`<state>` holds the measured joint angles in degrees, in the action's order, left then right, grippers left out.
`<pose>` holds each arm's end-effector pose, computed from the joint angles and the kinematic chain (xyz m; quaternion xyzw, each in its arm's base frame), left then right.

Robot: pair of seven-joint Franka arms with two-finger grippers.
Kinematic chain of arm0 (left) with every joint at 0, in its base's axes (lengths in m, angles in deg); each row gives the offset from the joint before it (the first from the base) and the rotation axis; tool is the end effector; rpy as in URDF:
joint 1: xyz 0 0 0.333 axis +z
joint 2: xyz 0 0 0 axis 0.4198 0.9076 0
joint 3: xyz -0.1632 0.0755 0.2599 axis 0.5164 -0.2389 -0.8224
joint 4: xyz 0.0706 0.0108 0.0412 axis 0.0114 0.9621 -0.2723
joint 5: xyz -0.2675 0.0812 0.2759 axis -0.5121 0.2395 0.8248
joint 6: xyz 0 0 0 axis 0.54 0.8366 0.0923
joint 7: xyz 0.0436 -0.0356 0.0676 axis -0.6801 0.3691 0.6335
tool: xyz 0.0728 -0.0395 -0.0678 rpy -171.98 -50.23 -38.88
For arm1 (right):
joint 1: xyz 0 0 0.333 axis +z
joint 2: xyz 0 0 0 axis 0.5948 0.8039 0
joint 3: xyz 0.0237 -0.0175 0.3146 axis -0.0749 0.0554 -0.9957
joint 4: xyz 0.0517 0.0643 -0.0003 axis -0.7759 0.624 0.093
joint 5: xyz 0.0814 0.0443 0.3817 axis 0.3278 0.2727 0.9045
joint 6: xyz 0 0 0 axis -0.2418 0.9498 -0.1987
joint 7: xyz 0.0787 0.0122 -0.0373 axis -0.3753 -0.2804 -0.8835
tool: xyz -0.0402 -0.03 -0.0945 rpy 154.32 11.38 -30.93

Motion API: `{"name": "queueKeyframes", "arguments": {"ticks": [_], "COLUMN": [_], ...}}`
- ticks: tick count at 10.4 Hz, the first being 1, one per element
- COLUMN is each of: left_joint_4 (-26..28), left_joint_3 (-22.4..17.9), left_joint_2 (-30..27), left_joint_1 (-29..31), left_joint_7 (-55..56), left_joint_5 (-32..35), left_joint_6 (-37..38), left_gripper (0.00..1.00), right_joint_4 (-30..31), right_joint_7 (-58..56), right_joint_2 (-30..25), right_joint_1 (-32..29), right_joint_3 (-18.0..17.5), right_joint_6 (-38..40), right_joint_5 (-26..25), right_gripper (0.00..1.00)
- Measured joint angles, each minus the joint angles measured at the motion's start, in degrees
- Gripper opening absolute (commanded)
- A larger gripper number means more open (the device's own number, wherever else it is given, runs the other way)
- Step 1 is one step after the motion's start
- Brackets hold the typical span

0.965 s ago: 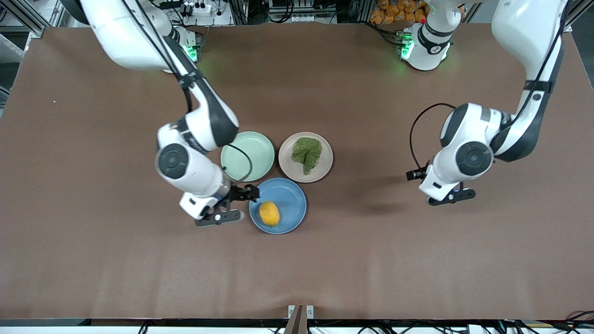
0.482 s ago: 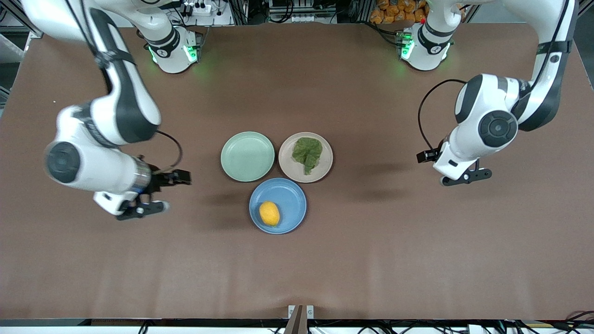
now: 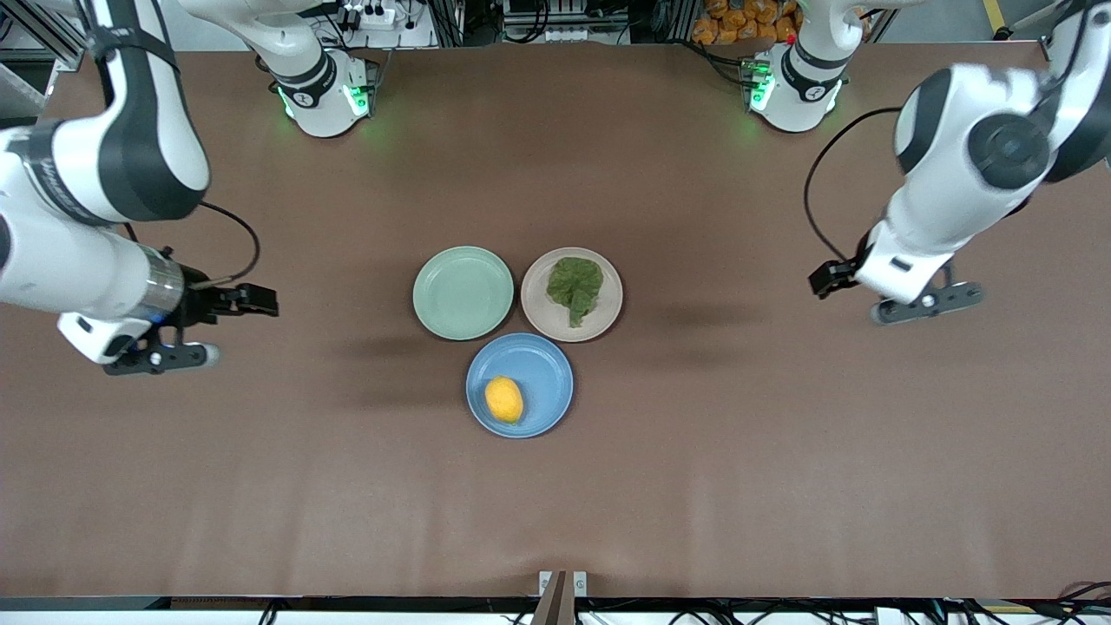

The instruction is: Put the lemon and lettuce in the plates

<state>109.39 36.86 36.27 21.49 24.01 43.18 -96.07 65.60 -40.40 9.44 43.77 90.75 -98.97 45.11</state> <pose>0.5589 -0.1084 0.4795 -0.9948 -0.0939 -0.0222 0.0331 0.6205 0.0569 0.4797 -0.9959 -0.0331 0.0785 0.0311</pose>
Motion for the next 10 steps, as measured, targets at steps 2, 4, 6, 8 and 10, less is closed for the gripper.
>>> {"name": "queueKeyframes", "arguments": {"ticks": [2,4,6,8,10], "left_joint_4": [-2.71,-6.37,-11.03,-14.79,-16.68], "left_joint_3": [-0.31,-0.31,-0.33,-0.42,-0.58], "left_joint_2": [-2.67,-3.22,-3.37,-3.48,-3.45], "left_joint_1": [-0.02,-0.14,-0.15,-0.14,-0.14], "left_joint_7": [-1.94,-5.05,-8.11,-11.26,-11.72], "left_joint_5": [-1.74,-2.18,-3.4,-4.24,-4.42], "left_joint_6": [0.03,2.06,8.63,15.6,19.67], "left_gripper": [1.0,1.0,1.0,1.0,1.0], "right_joint_4": [0.53,0.61,0.18,-1.73,-5.17], "right_joint_7": [-0.08,-0.13,-1.29,-1.41,-1.41], "right_joint_2": [-3.07,-5.65,-7.86,-9.67,-10.44], "right_joint_1": [0.64,2.32,3.04,3.2,3.13], "right_joint_3": [2.95,5.78,6.96,7.17,7.86], "right_joint_6": [2.01,4.18,4.4,6.88,10.09], "right_joint_5": [-0.03,-1.01,-5.6,-7.29,-7.54], "right_gripper": [1.0,1.0,1.0,1.0,1.0]}}
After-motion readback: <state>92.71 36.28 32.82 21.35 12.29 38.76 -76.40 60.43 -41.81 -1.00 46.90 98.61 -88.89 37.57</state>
